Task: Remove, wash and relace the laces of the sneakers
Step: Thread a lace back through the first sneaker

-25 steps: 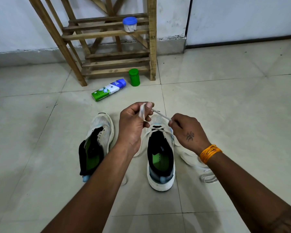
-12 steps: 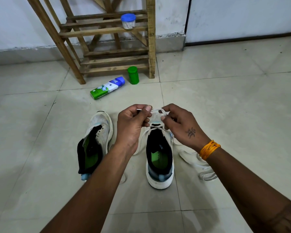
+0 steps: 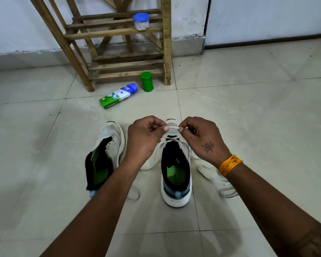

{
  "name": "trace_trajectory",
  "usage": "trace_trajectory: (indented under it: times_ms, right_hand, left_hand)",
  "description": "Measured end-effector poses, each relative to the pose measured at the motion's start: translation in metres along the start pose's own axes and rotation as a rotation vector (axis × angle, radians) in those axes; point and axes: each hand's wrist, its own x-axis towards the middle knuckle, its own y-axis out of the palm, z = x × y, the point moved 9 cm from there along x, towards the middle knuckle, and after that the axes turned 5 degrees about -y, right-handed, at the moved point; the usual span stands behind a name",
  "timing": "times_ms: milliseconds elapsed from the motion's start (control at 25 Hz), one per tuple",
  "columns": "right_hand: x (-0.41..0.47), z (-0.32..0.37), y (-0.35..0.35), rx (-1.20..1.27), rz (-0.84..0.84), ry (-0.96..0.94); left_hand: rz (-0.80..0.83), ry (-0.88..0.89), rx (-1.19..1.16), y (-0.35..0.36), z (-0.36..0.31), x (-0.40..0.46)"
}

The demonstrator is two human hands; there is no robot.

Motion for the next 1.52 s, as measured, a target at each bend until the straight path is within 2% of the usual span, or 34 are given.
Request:
trace_trajectory:
  times_ms: [80, 240, 320, 360, 480, 560, 760, 840, 960, 1080, 1320, 1520]
  right_hand:
    - [-0.001, 0.004, 0.0, -0.068, 0.002, -0.043]
    - [0.0, 0.006, 0.019, 0.267, 0.094, 0.017]
    - [0.0, -0.003, 0.022, 0.295, 0.059, 0.079]
    - [-0.001, -0.01, 0.022, 0.291, 0.027, 0.112]
    - [-0.007, -0.032, 0.024, 0.362, -0.011, 0.267]
    - [-0.007, -0.037, 0.031, 0.39, 0.013, 0.322]
    - [-0.001, -0.034, 0.044, 0.183, 0.068, 0.215]
    - [0.001, -0.035, 0.051, 0.15, 0.092, 0.219]
    - [0.002, -0.041, 0.059, 0.109, 0.126, 0.271]
    - [-0.001, -0.038, 0.07, 0.057, 0.178, 0.233]
    - [-0.004, -0.033, 0.082, 0.055, 0.183, 0.216]
    - [-0.005, -0.047, 0.088, 0.0, 0.219, 0.357]
  left_hand:
    - [-0.008, 0.062, 0.067, 0.002, -0.006, -0.003]
    - [0.049, 0.047, -0.015, 0.013, -0.006, -0.006]
    - [0.062, -0.006, -0.027, 0.016, 0.005, -0.005]
    - [0.048, -0.043, 0.048, 0.016, 0.014, -0.004]
    - [0.044, -0.176, 0.488, 0.017, 0.043, -0.013]
    - [0.031, -0.196, 0.593, 0.018, 0.048, -0.018]
    - [0.0, -0.198, 0.58, 0.018, 0.047, -0.011]
    - [-0.003, -0.301, 0.419, 0.013, 0.063, -0.006]
    - [-0.036, -0.494, 0.034, 0.007, 0.092, -0.009]
    - [-0.042, -0.533, -0.11, 0.009, 0.103, -0.009]
    - [-0.047, -0.509, -0.144, 0.011, 0.104, -0.01]
    - [-0.121, -0.327, 0.077, 0.014, 0.088, -0.012]
